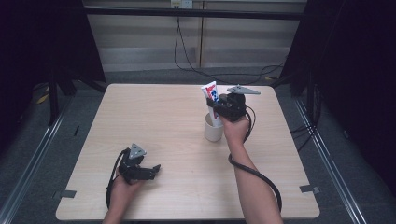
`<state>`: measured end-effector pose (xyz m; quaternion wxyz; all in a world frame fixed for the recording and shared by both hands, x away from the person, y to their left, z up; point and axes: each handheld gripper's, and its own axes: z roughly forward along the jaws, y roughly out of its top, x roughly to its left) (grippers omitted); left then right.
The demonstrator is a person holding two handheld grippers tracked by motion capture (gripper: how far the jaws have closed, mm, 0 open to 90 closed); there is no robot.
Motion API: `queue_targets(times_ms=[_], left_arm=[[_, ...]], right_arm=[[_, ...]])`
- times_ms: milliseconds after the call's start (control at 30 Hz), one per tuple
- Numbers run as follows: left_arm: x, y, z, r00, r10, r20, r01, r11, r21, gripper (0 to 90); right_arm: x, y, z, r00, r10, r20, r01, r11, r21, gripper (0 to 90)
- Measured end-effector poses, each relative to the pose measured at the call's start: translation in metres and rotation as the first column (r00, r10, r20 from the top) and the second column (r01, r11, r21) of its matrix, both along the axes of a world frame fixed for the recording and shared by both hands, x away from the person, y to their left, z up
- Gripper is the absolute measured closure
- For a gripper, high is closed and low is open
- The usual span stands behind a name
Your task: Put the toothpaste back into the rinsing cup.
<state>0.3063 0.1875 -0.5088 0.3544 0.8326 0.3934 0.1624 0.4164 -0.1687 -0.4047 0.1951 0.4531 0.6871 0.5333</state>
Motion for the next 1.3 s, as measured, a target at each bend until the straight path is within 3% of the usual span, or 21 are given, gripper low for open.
queue_targets(times_ms=[633, 1300], left_arm=[[0.0, 0.0, 0.0, 1.0, -0.003, -0.003, 0.003, 1.0, 0.001, 13.6], [0.0, 0.0, 0.0, 1.0, -0.003, -0.003, 0.003, 1.0, -0.002, 13.6]], right_arm=[[0.003, -0.002, -0.014, 0.9998, -0.01, -0.014, 0.01, 1.0, -0.011, 65.2], [-0.007, -0.006, -0.032, 0.9994, -0.014, -0.032, 0.013, 0.999, -0.031, 61.9]])
